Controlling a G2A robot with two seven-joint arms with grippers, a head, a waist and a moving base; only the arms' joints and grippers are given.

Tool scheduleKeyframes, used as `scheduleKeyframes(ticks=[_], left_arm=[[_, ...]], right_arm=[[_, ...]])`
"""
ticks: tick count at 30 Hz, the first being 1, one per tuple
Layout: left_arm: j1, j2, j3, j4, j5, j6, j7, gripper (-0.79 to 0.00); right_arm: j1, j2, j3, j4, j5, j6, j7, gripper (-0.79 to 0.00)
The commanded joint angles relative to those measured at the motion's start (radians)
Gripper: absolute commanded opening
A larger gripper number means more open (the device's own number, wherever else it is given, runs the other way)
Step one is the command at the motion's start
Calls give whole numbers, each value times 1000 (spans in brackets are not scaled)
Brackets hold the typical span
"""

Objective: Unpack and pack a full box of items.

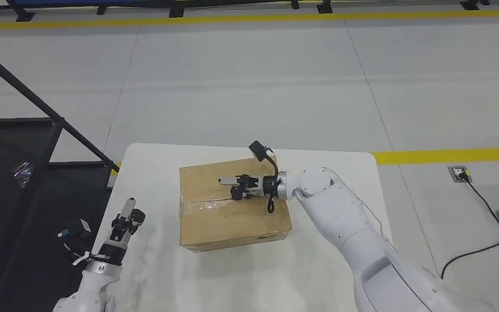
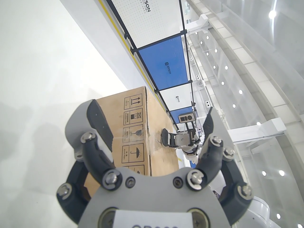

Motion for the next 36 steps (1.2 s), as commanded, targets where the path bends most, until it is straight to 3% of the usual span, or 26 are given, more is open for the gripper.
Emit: scheduleKeyframes(ticks=[1,15,26,36], left_arm=[[-2,0,4,-2,4,1,2,0],[-9,2,14,-7,13,11,2,0],[-15,3,23,-5,12,11,1,0],[-18,5,21,0,6,6,-1,0]], right_arm=[[-8,12,7,-22,-9,1,-5,0],[-115,123,105,-267,-84,48,-40,0],[-303,236,259,-638,-214,245,-90,0],[-439,293,380,-864,-275,374,-116,0]])
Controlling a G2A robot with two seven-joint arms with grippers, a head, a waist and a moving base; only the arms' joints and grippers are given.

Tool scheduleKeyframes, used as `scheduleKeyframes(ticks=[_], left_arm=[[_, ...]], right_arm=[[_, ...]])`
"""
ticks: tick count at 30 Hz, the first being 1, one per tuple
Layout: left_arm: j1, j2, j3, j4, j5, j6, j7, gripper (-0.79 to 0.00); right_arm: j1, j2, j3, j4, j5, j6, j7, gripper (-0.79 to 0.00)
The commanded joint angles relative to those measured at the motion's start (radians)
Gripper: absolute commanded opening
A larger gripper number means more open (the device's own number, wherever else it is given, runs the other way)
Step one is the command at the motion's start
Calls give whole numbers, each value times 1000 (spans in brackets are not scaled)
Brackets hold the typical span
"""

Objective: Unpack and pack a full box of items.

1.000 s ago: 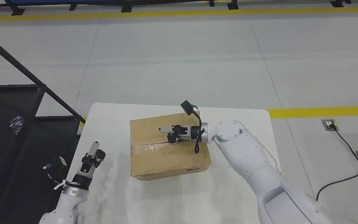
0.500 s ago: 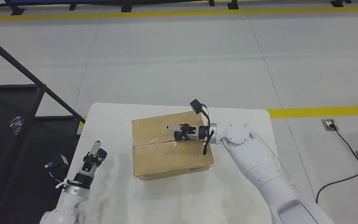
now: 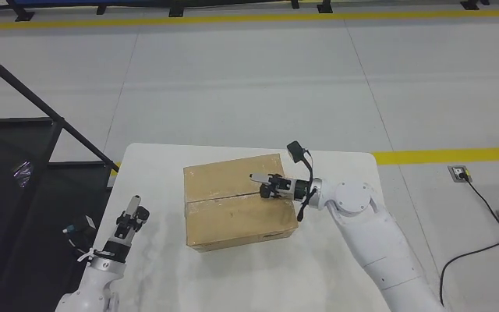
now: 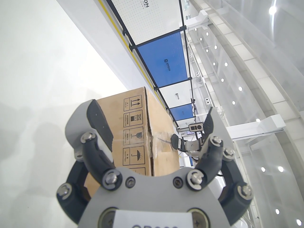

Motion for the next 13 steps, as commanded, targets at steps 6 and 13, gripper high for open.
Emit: scheduleKeyframes(ticks=[6,13], left_arm=[[-2,1,-2,6,-6,-6,-5,0],[5,5,-18,0,-18,-16,-19,0]], right_arm=[[-76,27,68,-126,-23,47,-15,0],[-208,58,175,-297,-25,-3,-61,0]])
